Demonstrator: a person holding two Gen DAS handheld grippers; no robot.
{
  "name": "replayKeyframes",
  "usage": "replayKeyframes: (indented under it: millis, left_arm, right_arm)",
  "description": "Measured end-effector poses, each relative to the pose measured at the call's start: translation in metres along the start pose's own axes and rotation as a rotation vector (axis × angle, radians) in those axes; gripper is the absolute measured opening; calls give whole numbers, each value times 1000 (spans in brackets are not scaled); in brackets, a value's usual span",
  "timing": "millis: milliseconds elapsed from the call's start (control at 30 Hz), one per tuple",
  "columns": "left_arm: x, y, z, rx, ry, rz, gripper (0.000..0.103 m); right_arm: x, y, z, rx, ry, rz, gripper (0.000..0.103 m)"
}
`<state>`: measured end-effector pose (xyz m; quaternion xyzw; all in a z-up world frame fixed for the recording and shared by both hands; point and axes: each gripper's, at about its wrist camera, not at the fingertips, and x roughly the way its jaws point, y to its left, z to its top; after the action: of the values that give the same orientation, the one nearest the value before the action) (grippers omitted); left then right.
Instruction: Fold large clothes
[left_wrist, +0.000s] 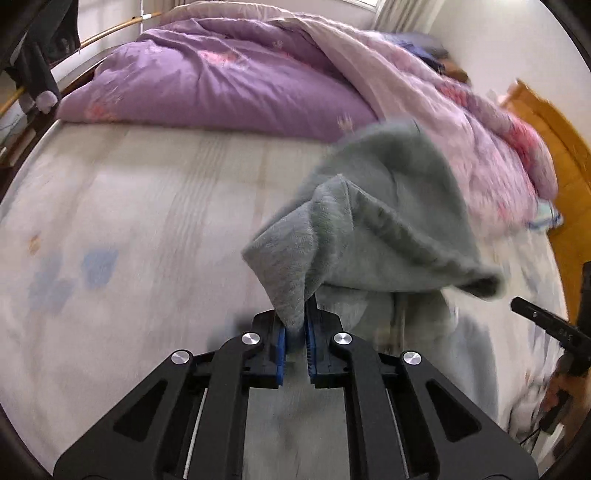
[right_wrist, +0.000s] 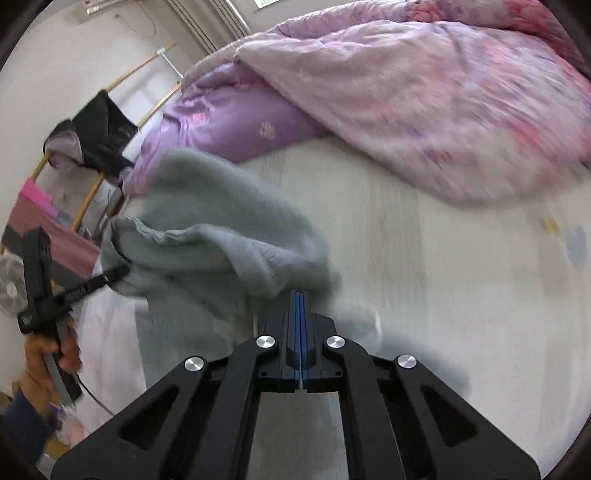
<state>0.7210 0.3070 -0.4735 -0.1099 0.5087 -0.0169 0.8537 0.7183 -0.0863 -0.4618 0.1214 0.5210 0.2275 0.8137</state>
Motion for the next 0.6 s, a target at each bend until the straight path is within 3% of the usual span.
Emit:
replayKeyframes:
  millis: [100,200,233,300,333,367,400,433,500,600]
  left_arm:
    - [-8,2,-53,-29,110,-20,9]
    - [4,6,-104,-89,264,-32,16]
    - [4,6,-113,-89,283,-25,16]
    - [-6,5,-121,-92,254,-38,18]
    - [-11,7,-118,-108,232,-59,35]
    - [-19,10,-112,-135,194,-66,63]
    - [-26,14,-108,-161,148,-63,68]
    - [-35,20,-98,-191,89,-80,68]
    - [-36,26,-73,-201,54,-78,68]
    - [-11,30,-27,-194,35,-30,69]
  right_arm:
    - [-12,-16,-69,83,114,-27,1]
    - [-4,-22,-96,126,192,-40,5]
    - [-1,-23,-98,156,205,-25,5]
    - [4,-17,-88,184,187,5,6]
    - [3,-14,-83,190,176,9,10]
    - [3,-9,-75,198,155,27,13]
    - [5,-2,-66,199,141,45,19]
    - [7,4,-60,195,133,48,28]
    - [11,14,-52,189,119,49,36]
    - [17,26,-46,178,116,68,37]
